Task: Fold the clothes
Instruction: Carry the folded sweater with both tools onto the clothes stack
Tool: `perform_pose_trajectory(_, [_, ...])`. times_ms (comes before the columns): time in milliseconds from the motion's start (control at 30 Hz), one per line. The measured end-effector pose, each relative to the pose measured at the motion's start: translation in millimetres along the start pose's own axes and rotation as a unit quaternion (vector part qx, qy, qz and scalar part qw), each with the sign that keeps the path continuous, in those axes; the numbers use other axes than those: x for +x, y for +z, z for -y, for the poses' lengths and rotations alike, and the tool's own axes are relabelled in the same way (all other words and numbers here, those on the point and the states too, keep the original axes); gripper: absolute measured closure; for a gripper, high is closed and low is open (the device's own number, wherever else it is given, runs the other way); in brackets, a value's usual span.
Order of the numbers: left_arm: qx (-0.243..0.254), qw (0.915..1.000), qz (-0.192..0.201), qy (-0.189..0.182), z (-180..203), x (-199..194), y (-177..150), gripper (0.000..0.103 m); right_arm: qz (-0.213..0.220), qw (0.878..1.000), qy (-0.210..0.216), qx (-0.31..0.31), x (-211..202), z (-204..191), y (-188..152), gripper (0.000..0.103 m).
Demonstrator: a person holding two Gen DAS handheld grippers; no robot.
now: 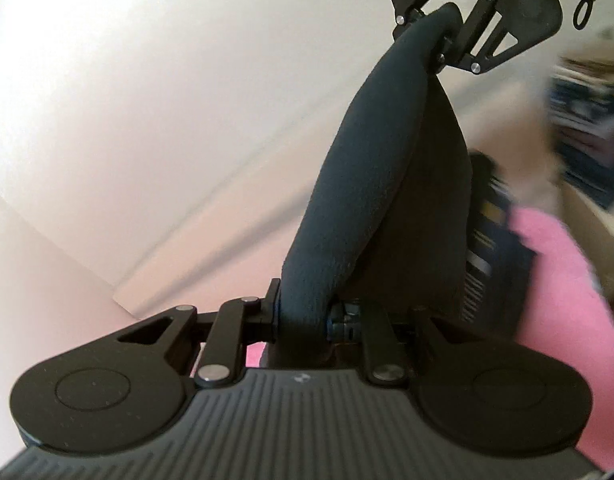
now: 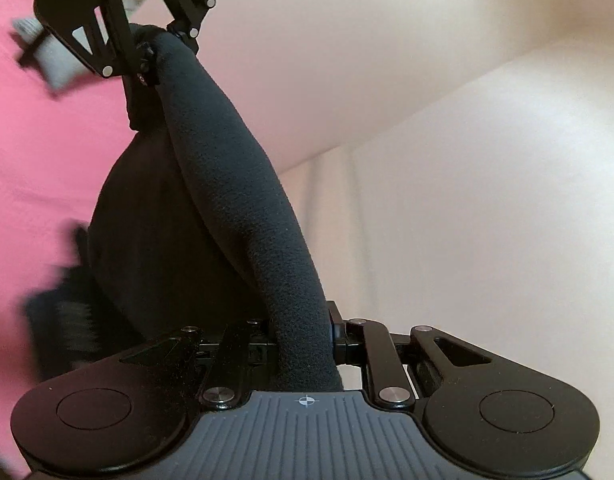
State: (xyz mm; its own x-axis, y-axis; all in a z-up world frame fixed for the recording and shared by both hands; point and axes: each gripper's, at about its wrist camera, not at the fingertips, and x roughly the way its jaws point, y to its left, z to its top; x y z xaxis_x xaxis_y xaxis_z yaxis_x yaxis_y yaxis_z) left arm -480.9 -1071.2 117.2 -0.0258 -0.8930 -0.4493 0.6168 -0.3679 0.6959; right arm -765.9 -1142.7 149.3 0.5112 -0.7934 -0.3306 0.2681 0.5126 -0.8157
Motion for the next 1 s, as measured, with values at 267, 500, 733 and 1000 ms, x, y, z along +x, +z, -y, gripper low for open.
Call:
perform_pose_trajectory(267, [0.021,0.9992,-0.033,-0.009,43,145,35,0.085,-0.047,0.997,0.062,0.022,88,-45,-132,0.087])
perform_pose_trajectory(500, [0.09,0.9853,-0.128,-0.068,181,212,-26,0.081,-0.094,0.984,0.154,0.002,98,-123,-191,0.084])
perform_pose_trajectory(733, [0.086,0.9874,-0.126,-0.041,174,181,-30,0.068,-0.117,0.985,0.124,0.014,63,-116,-176,0.081])
perform_pose_trajectory(1000, [0.106,0.986,-0.127,-0.02,171,188,-27,0.082,-0.125,0.985,0.114,0.046,46,-112,-182,0.086])
